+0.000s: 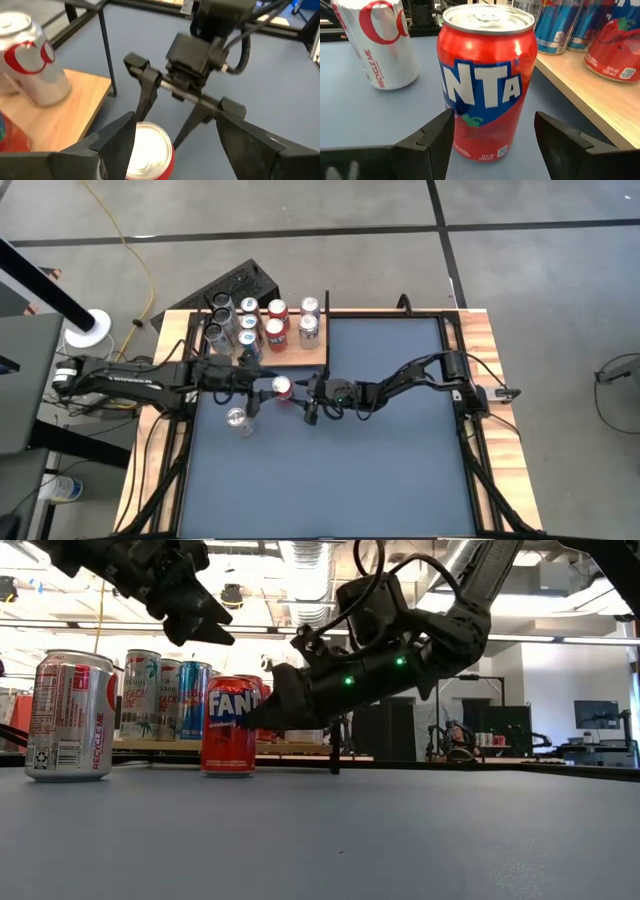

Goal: Place canned beverage on shelf
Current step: Put the red soda can on the shelf aligned with the other orange soda can

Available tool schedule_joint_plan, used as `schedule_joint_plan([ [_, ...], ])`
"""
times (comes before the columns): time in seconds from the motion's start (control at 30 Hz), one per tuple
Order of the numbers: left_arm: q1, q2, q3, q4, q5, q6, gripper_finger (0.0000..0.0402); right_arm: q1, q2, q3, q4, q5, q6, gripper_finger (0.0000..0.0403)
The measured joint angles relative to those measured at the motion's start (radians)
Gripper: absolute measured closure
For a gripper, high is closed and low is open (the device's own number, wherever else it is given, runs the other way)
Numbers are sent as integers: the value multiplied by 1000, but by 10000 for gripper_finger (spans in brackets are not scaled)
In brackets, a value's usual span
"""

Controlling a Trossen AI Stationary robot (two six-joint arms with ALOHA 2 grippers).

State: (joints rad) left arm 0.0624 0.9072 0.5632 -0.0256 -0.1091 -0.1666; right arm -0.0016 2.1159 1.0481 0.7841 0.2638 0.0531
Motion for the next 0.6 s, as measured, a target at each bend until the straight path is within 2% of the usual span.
schedule_joint_plan([
  [0.27, 3, 98, 0, 84, -42, 18, 122, 0, 0, 0, -23, 0, -1, 143],
  [0.37, 3, 114, 0, 88, -84, 16, 121, 0, 0, 0, -22, 0, -6, 143],
  [0.6, 3, 169, 0, 89, -100, -15, 120, 0, 0, 0, -24, -1, -28, 143],
])
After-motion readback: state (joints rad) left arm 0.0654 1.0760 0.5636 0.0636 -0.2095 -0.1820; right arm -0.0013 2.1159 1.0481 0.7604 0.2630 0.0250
